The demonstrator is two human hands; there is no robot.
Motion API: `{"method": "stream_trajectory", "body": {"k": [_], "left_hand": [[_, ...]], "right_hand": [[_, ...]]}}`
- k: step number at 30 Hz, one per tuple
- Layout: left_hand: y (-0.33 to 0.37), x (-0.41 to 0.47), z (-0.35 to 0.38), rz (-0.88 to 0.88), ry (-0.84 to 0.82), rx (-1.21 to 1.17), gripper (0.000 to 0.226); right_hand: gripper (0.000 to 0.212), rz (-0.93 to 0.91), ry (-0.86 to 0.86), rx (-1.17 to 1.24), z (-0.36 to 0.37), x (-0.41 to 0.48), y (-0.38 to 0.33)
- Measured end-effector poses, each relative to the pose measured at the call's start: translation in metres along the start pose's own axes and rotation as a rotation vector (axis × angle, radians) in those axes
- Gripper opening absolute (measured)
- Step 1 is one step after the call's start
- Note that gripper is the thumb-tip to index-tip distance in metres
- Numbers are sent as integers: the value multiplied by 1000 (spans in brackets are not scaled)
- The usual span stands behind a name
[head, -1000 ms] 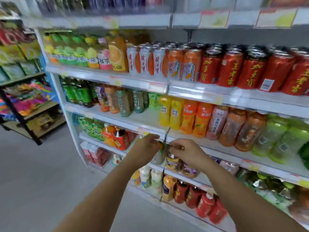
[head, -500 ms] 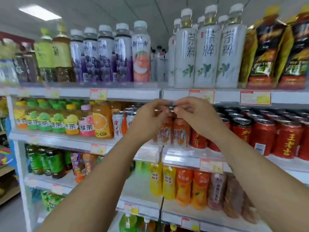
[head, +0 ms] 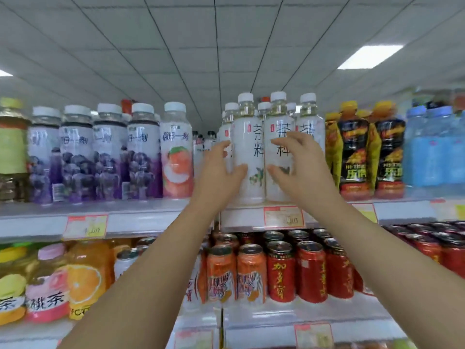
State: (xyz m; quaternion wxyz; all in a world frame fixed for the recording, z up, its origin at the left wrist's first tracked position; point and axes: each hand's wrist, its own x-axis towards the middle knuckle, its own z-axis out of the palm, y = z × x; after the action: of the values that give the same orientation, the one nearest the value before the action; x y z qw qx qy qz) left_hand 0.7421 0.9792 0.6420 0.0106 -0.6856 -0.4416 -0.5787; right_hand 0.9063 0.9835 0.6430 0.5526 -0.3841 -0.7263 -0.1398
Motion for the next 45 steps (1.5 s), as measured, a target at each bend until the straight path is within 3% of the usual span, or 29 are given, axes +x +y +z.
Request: {"method": "stream_trajectory", "body": {"k": [3, 10, 18, 21, 24, 28, 34, 37, 45], "left_hand": [[-8, 14, 11, -30, -29, -37, 68], [-9, 18, 26, -21, -6, 57, 94], [-19, 23, 9, 9, -163, -135, 84], [-17, 28, 3, 25, -228, -96, 80], [-6, 53, -17, -2, -169, -59, 76], [20, 105, -49, -32, -46, 8, 49], [34, 156, -54, -189, -261, 39, 39], [34, 167, -49, -304, -419, 57, 41], [23, 174, -41, -337, -423, 5, 27]], "right_hand": [[56, 55, -42, -27, 12, 0, 9], [67, 60, 43, -12, 26, 0, 12], [70, 70, 31, 18, 25, -1, 13], [72, 49, -20, -4, 12, 4, 14], [69, -23, 38, -72, -14, 31, 10], [59, -88, 3, -120, -41, 88, 3], [50, -83, -241, -204, -41, 131, 2], [44, -111, -254, -214, -38, 136, 5], [44, -156, -245, -197, -39, 136, 8]]}}
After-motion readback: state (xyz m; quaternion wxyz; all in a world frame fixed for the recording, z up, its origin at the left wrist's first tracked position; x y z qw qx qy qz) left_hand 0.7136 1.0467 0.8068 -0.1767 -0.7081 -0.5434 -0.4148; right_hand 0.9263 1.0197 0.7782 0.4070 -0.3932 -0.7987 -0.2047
